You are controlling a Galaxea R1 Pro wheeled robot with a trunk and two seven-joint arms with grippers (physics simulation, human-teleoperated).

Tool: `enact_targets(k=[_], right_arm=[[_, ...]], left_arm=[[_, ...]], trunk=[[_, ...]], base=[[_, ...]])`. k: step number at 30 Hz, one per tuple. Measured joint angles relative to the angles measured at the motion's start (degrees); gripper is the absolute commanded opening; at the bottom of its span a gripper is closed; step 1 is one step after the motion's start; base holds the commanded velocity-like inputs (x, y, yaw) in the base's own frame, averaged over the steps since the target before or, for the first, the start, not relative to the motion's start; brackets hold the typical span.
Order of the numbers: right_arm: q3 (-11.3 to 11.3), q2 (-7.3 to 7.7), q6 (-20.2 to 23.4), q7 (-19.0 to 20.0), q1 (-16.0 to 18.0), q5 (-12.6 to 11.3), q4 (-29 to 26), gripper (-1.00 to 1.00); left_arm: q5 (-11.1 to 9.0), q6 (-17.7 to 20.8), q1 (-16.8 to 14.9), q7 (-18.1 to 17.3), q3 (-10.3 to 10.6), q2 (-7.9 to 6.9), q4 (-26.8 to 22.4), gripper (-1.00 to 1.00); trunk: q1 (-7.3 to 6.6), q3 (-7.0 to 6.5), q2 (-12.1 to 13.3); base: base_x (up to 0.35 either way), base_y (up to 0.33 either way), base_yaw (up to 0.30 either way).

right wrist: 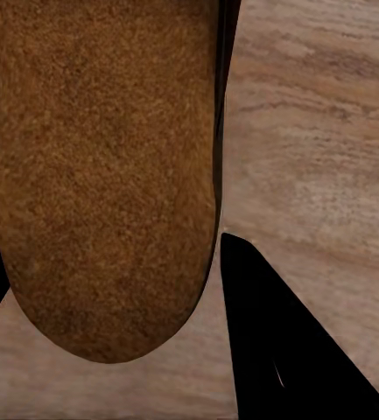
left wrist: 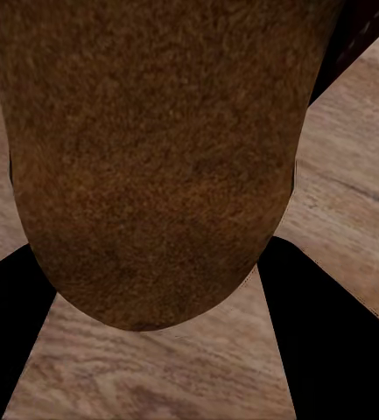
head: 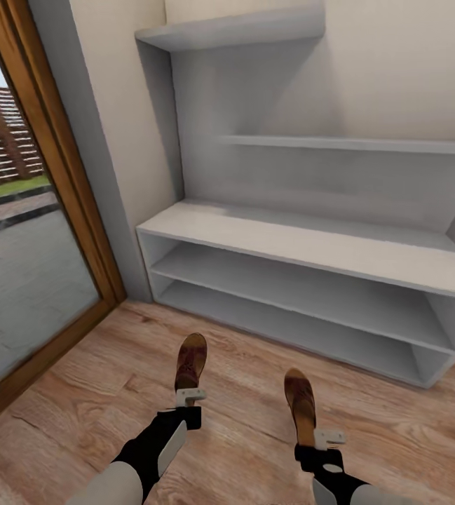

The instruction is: Pick up the two gym shoes and the two sandals from the corridor floor and place them onto the hallstand (shoe rack) in the corridor, making sure they are on the rack and not on the floor. Arrange them so the two gym shoes are next to each other and the two sandals are next to each other.

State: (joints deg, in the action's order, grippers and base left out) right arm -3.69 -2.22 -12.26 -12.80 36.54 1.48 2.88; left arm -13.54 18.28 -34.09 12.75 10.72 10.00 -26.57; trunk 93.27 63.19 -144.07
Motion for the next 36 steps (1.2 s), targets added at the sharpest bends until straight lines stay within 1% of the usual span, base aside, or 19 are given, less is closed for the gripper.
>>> enact_targets(k=[4, 11, 15, 36], right_arm=[[0.0, 0.01, 0.0, 0.0, -0.1, 0.0, 0.2, -1.0], [-0.1, 0.02, 0.0, 0.0, -0.1, 0.0, 0.3, -1.0], [-0.1, 0.02, 0.0, 0.0, -0.4, 0.0, 0.3, -1.0], [-0.1, 0.11, 0.0, 0.0, -1.7, 0.0, 0.3, -1.0]], left_arm=[[0.0, 0.0, 0.0, 0.0, 0.0, 0.0, 0.0, -1.0], [0.0, -0.1, 0.0, 0.0, 0.0, 0.0, -0.1, -1.0], [0.0, -0.1, 0.0, 0.0, 0.0, 0.0, -0.1, -1.0], [-0.1, -0.1, 0.0, 0.0, 0.1, 0.0, 0.1, -1.0]], trunk=[[0.0, 0.0, 0.0], [0.0, 0.0, 0.0], [0.0, 0.0, 0.0], [0.0, 0.0, 0.0]], base=[[0.0, 0.289, -0.234], [0.0, 0.182, -0.049], [0.0, 0.208, -0.14], [0.0, 0.017, -0.269]])
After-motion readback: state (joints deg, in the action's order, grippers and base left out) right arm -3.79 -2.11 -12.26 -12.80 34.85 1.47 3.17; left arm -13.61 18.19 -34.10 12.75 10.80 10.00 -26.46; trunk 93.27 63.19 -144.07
